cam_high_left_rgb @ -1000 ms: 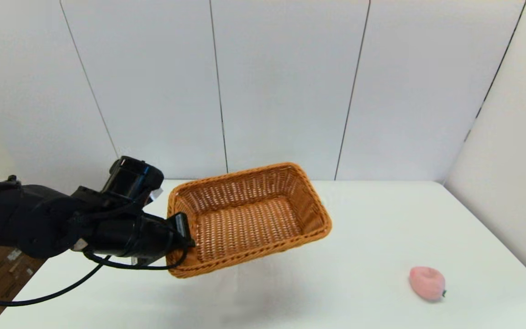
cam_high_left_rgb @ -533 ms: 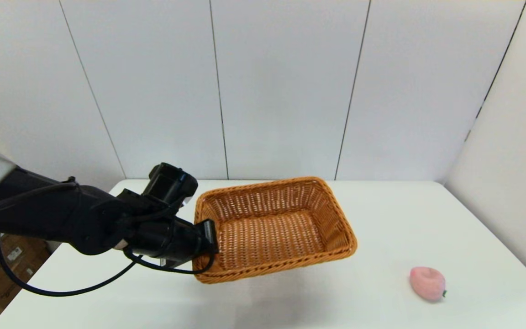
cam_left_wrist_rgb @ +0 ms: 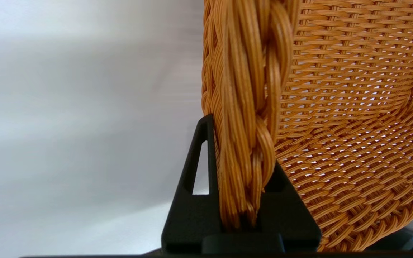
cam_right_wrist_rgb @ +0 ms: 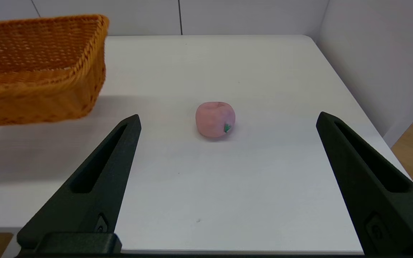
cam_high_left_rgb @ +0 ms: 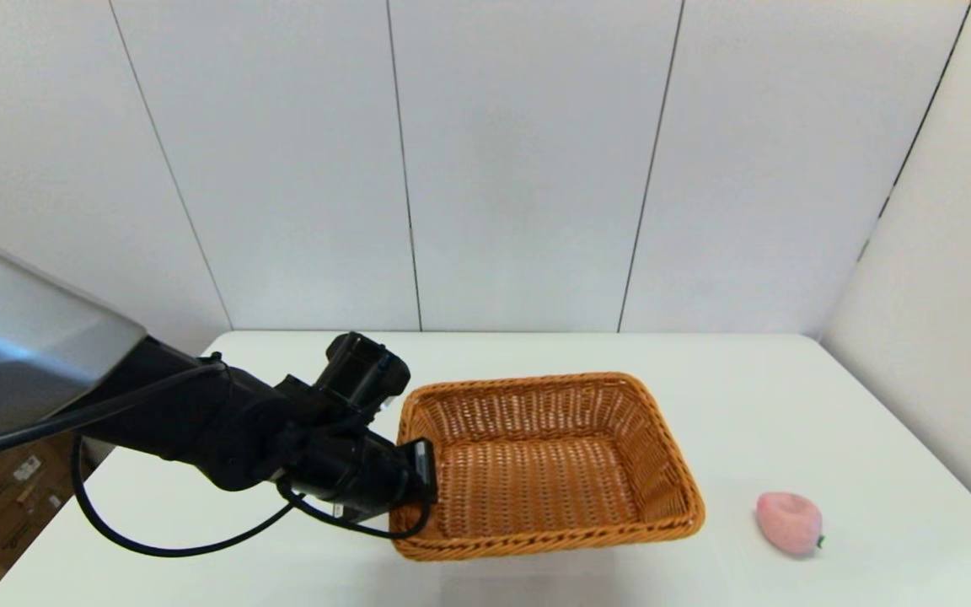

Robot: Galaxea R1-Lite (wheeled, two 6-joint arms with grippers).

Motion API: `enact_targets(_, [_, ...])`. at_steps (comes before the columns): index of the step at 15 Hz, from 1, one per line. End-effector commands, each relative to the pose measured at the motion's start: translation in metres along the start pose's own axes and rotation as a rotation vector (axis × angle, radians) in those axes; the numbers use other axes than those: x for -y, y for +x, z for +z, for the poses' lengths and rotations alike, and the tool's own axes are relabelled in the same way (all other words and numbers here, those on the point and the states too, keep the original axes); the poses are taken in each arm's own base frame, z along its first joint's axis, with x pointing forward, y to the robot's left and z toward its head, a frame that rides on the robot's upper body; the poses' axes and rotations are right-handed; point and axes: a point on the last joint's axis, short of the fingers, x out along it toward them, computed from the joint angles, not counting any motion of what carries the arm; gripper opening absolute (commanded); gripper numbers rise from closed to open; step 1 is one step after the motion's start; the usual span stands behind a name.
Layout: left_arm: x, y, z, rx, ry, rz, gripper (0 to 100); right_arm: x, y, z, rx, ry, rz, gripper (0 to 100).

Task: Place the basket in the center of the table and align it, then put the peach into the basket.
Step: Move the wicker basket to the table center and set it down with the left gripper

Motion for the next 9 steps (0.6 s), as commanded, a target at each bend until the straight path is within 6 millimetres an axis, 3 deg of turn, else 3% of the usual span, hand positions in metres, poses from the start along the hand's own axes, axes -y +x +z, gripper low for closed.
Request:
enact_targets(1, [0.003,0.011,-0.013,-0.051,0.022,0.008,0,0.0,0.0,0.0,-0.001,0.0,-0.001,100])
enact_targets(9, [-0.009,0.021,-0.023,-0.081,0.063,0.02,0,0.0,0.0,0.0,-0.001,0.0,-0.001,100])
